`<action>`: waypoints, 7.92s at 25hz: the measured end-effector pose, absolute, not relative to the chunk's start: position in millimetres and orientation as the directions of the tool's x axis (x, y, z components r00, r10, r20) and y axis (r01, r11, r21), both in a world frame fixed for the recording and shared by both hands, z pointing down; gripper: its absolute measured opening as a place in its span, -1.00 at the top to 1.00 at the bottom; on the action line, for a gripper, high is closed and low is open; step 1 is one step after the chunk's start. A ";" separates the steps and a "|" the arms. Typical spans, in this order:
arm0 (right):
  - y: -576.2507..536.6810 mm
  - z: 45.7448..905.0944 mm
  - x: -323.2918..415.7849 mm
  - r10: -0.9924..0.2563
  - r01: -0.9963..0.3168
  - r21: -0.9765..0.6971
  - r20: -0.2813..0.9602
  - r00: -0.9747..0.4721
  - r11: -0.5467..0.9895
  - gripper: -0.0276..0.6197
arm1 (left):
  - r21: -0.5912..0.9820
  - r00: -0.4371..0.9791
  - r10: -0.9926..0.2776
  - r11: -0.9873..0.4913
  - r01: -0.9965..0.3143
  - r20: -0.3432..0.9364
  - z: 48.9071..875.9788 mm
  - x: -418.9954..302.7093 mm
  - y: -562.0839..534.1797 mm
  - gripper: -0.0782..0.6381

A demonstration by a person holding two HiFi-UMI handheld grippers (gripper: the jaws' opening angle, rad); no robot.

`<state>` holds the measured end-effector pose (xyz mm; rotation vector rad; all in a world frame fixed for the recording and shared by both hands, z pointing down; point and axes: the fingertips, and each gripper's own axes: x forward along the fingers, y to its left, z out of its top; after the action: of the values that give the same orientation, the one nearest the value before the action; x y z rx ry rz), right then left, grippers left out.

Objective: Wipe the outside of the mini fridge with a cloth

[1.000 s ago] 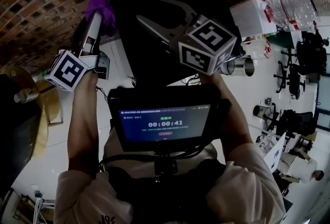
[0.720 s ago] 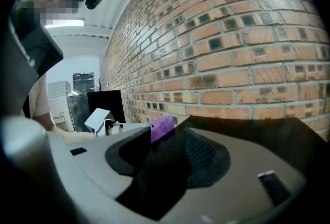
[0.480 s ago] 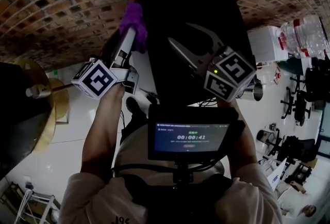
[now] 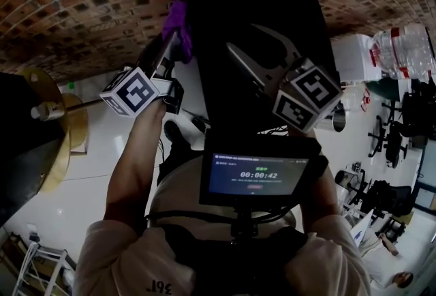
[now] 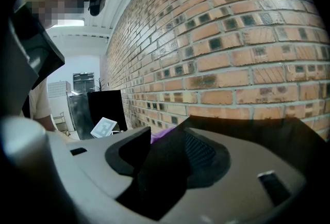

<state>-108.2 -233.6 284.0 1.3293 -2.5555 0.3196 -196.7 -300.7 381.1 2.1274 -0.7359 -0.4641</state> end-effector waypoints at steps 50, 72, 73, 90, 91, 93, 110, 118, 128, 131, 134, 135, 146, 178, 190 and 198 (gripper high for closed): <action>-236.6 285.4 -105.7 -0.773 -0.828 -0.084 0.315 -0.551 0.555 0.30 | 0.686 0.710 -0.544 -0.301 -0.663 0.448 649.5 -191.3 -303.6 0.47; -237.6 285.5 -104.9 -0.774 -0.827 -0.087 0.311 -0.552 0.555 0.30 | 0.792 0.757 -0.626 -0.358 -0.494 0.189 520.8 -227.4 -277.0 0.47; -237.8 285.6 -104.9 -0.774 -0.828 -0.087 0.311 -0.551 0.554 0.30 | 0.800 0.763 -0.626 -0.371 -0.472 0.160 504.5 -226.2 -271.6 0.46; -239.2 280.3 -101.6 -0.792 -0.837 -0.079 0.286 -0.539 0.541 0.30 | 0.788 0.793 -0.604 -0.527 -0.319 -0.083 342.3 -224.8 -194.8 0.47; -239.6 280.2 -101.4 -0.792 -0.836 -0.077 0.284 -0.540 0.543 0.30 | 0.786 0.789 -0.609 -0.529 -0.321 -0.088 339.3 -223.7 -192.2 0.47; -239.1 280.5 -101.4 -0.787 -0.831 -0.077 0.285 -0.547 0.550 0.30 | 0.783 0.778 -0.622 -0.528 -0.330 -0.091 335.8 -220.4 -186.4 0.47; -223.8 276.6 -126.5 -0.658 -0.687 -0.063 0.236 -0.715 0.724 0.30 | 0.747 0.674 -0.738 -0.446 -0.493 0.004 352.1 -212.1 -164.2 0.47; -226.9 281.1 -130.8 -0.650 -0.685 -0.074 0.257 -0.715 0.725 0.30 | 0.779 0.709 -0.705 -0.454 -0.433 -0.017 381.5 -213.4 -169.6 0.47; -225.4 277.3 -125.1 -0.657 -0.698 -0.077 0.278 -0.701 0.712 0.30 | 0.791 0.716 -0.698 -0.443 -0.422 -0.009 422.1 -206.2 -176.0 0.46; -223.7 275.7 -124.0 -0.660 -0.701 -0.077 0.279 -0.698 0.709 0.30 | 0.795 0.710 -0.705 -0.431 -0.427 -0.001 432.7 -205.0 -174.3 0.46; -221.9 274.0 -124.0 -0.659 -0.700 -0.079 0.279 -0.699 0.709 0.30 | 0.796 0.704 -0.710 -0.421 -0.435 0.010 444.2 -204.3 -173.2 0.46; -222.2 274.2 -124.3 -0.659 -0.700 -0.079 0.279 -0.699 0.709 0.30 | 0.797 0.703 -0.711 -0.416 -0.439 0.016 449.3 -204.4 -173.7 0.46; -223.7 275.2 -125.5 -0.660 -0.702 -0.081 0.280 -0.697 0.708 0.30 | 0.787 0.694 -0.715 -0.383 -0.485 0.080 500.2 -204.3 -178.8 0.46; -226.4 283.8 -132.0 -0.638 -0.691 -0.090 0.315 -0.703 0.717 0.30 | 0.639 0.655 -0.576 -0.274 -0.719 0.490 693.9 -205.7 -180.8 0.46; -224.9 287.0 -137.0 -0.638 -0.689 -0.085 0.310 -0.704 0.720 0.30 | 0.589 0.607 -0.522 -0.227 -0.776 0.599 730.9 -220.9 -169.8 0.46; -230.7 290.3 -127.5 -0.639 -0.687 -0.086 0.299 -0.709 0.722 0.30 | 0.710 0.666 -0.624 -0.241 -0.662 0.408 665.3 -228.2 -162.9 0.46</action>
<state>-127.5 -230.7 290.3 1.0502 -2.6791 0.2791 -228.2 -162.9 665.3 1.9375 -1.0044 0.0496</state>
